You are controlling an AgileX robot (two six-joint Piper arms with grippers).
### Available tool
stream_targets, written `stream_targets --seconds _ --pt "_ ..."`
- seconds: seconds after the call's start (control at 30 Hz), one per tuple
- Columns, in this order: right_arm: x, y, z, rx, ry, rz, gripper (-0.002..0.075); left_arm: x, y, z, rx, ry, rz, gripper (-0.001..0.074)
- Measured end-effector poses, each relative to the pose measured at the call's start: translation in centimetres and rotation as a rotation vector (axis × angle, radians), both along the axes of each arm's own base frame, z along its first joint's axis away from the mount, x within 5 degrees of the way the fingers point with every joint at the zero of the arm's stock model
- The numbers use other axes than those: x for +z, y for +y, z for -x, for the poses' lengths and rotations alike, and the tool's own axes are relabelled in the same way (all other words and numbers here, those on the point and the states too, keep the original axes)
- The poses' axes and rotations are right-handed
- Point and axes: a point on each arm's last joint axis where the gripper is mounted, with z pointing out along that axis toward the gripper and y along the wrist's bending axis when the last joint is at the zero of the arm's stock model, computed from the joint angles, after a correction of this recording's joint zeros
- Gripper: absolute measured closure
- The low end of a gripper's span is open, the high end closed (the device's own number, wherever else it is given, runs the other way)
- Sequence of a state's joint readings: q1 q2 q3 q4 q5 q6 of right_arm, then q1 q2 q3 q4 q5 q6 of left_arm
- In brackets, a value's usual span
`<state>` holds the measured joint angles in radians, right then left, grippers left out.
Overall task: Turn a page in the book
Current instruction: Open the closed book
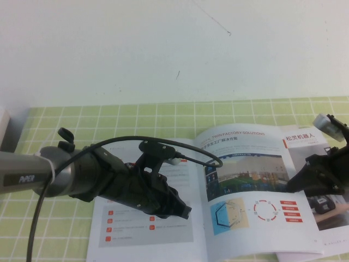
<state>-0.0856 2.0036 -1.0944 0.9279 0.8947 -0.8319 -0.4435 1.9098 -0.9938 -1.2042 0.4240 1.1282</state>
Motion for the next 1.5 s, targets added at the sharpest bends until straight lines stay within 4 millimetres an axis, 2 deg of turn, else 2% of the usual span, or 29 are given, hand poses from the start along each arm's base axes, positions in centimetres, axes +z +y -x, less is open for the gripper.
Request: stream_targets --seconds 0.57,0.9,1.5 --pt "2.0 0.4 -1.1 0.061 -0.031 -0.071 0.0455 0.0 0.0 0.0 -0.002 -0.001 -0.001 0.0738" --pt "4.5 0.6 -0.6 0.082 -0.084 -0.082 0.0534 0.0 0.0 0.0 -0.002 -0.001 -0.002 0.0738" --pt "5.1 0.7 -0.3 0.147 -0.087 -0.108 0.0549 0.0 0.0 0.0 -0.005 0.001 0.000 0.0738"
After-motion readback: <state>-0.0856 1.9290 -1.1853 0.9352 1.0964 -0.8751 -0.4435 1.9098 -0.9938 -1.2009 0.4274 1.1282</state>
